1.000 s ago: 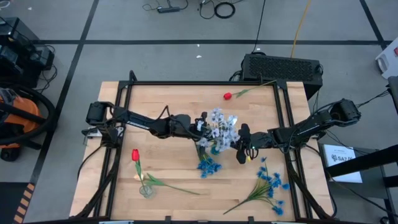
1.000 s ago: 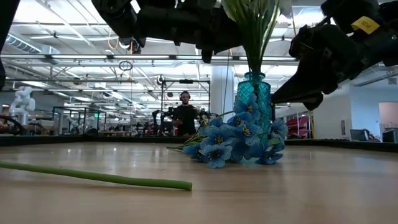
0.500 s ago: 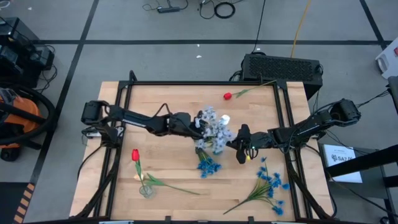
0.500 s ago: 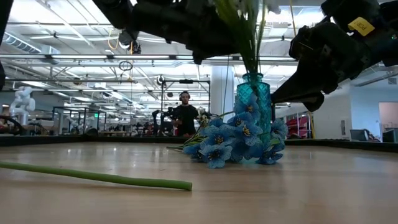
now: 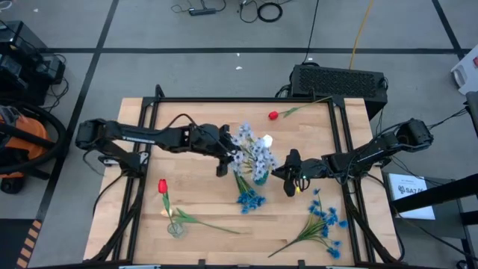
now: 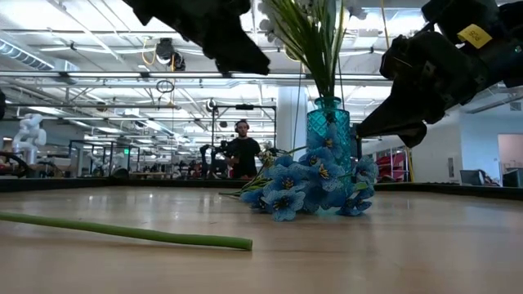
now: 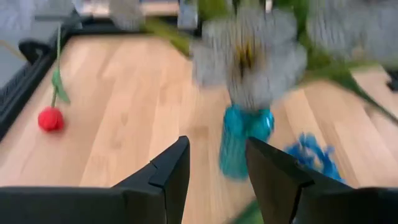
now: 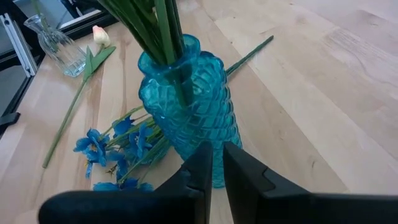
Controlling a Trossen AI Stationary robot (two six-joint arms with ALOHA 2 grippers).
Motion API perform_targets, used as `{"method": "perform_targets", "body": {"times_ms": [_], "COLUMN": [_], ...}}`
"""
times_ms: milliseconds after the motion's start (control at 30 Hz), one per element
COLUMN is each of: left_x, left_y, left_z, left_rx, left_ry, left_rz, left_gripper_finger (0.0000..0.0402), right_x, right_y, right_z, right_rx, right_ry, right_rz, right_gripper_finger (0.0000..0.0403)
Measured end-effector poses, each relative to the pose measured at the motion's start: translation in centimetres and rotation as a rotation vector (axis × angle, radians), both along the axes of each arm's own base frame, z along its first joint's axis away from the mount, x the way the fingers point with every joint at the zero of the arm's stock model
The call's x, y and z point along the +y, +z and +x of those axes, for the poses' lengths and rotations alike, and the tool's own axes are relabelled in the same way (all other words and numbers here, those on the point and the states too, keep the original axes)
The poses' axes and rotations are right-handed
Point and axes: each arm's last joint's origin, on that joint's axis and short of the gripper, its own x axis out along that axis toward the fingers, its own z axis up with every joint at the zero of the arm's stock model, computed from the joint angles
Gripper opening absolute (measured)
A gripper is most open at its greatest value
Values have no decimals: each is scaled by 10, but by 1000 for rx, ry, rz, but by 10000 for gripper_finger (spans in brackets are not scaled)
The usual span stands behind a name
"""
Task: Sort flowers into vase by color
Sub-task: Put the red flower into the transparent flower vase
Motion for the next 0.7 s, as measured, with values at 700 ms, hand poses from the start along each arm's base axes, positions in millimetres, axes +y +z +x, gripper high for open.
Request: {"method": "perform_targets", "body": {"times_ms": [700], "left_x": [13], "left_y": [-14], "left_z": [-83], "left_rx": [403], "left_ry": [318], "left_rz": [-13], "left_gripper_finger": [160], "right_x": [-62], "right_y": [69], "right_z": [-4], "right_rx": [367], "right_ry": [-203], "right_rz": [-54], "right_gripper_finger": [31]}}
